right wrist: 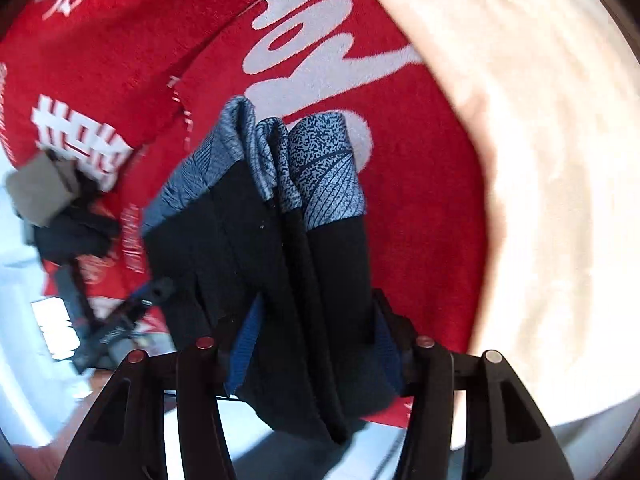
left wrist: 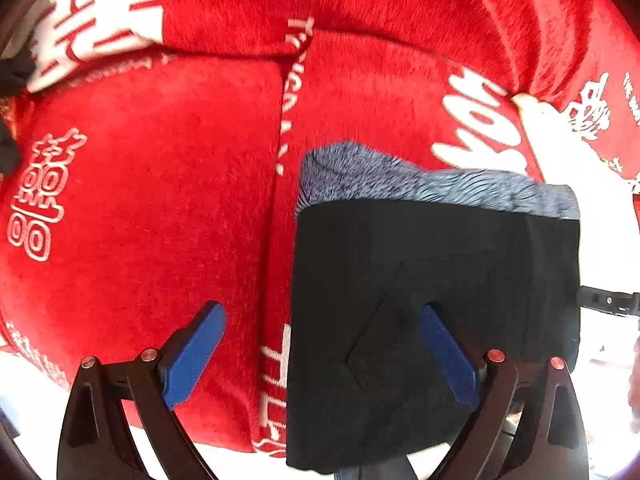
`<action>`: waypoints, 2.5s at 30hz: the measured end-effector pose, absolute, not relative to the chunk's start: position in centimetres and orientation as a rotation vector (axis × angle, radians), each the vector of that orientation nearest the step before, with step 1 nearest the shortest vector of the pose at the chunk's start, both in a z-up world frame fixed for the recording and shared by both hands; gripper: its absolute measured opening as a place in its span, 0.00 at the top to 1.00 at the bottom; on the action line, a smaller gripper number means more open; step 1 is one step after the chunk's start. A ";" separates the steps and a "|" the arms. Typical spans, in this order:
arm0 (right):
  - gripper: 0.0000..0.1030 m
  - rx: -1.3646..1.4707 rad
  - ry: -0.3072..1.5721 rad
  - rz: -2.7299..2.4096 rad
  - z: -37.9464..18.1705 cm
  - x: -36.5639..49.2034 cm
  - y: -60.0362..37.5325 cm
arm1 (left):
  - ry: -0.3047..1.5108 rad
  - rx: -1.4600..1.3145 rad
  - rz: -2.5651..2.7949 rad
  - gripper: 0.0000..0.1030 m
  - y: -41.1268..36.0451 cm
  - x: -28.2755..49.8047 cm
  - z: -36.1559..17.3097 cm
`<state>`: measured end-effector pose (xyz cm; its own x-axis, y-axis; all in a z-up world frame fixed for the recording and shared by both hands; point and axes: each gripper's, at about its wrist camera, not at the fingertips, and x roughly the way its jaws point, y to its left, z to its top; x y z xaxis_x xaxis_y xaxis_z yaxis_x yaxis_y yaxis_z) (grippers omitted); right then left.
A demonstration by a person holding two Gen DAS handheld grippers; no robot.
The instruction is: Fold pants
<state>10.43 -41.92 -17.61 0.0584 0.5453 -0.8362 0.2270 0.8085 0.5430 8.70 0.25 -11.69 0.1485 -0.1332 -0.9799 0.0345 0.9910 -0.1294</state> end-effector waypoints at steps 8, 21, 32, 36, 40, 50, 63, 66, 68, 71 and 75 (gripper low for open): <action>0.73 0.488 1.359 0.232 -11.8 10.3 -40.9 | 1.285 -0.085 -0.271 0.04 -2.9 10.9 -8.8; 0.76 0.471 1.426 0.230 -16.6 13.7 -38.4 | 1.405 -0.166 -0.227 0.00 -2.1 13.0 -15.8; 0.73 0.411 1.474 0.177 -15.6 12.0 -38.8 | 1.465 -0.013 -0.135 0.00 -2.8 8.4 -12.6; 0.72 0.411 1.513 0.146 -15.2 9.8 -39.5 | 1.482 0.002 -0.120 0.00 -2.9 6.2 -11.1; 0.59 0.413 1.536 0.124 -14.3 7.7 -39.5 | 1.505 0.028 -0.126 0.00 -3.6 4.6 -9.9; 0.22 0.399 1.519 0.108 -11.1 4.2 -36.5 | 1.502 0.143 -0.131 0.00 -5.6 3.5 -7.6; 0.14 0.249 1.485 0.088 -8.0 3.1 -35.5 | 1.457 0.071 -0.040 0.00 -7.1 1.4 -3.7; 0.14 0.238 1.484 0.092 -7.3 2.9 -35.7 | 1.457 0.058 -0.034 0.00 -7.2 0.6 -2.8; 0.14 0.243 1.482 0.104 -6.7 2.6 -35.7 | 1.453 0.070 -0.029 0.00 -7.5 0.1 -2.4; 0.14 0.221 1.480 0.116 -5.6 2.3 -35.3 | 1.446 0.073 -0.019 0.00 -7.7 -0.5 -1.7; 0.14 0.203 1.459 0.132 -4.3 1.7 -34.7 | 1.426 0.065 -0.002 0.00 -7.8 -1.2 -0.6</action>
